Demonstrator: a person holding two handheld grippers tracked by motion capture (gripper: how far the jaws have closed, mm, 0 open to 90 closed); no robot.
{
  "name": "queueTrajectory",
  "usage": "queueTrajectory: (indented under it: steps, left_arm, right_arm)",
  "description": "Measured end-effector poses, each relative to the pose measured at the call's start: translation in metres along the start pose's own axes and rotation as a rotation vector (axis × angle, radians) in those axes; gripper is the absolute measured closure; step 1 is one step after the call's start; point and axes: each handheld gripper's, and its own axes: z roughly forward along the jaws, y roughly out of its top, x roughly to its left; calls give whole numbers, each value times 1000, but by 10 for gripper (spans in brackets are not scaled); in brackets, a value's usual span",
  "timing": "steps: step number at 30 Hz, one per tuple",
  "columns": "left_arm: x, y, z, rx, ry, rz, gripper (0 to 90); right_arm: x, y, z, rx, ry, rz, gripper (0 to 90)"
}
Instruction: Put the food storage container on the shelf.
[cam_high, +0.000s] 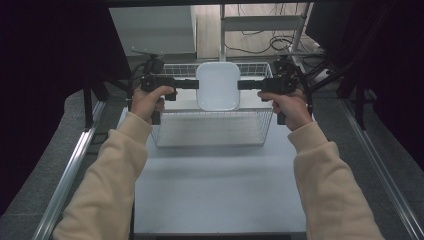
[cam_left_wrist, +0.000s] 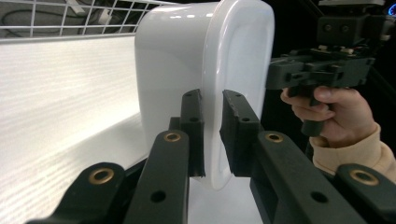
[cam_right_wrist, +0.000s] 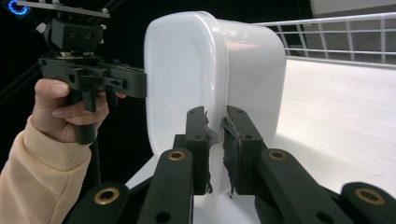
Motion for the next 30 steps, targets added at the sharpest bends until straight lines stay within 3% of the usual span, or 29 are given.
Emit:
queueTrajectory:
  steps: [7,18,22,23,28,30]
  left_arm:
    - [20,8,11,21,11,-35,804]
    - [54,20,18,10,-51,-177,801]
    - [66,25,22,13,-77,-249,783]
    - [68,26,24,11,-84,-267,783]
    - [82,29,29,20,-102,-319,751]
    - [87,28,31,8,-115,-341,747]
  right_arm:
    - [-22,5,15,5,-7,50,791]
    - [-36,23,32,37,-31,136,766]
    - [-48,32,42,49,-47,223,745]
    - [-48,32,42,49,-47,223,745]
    - [-60,38,51,49,-51,309,737]
    - [-61,38,52,46,-51,323,735]
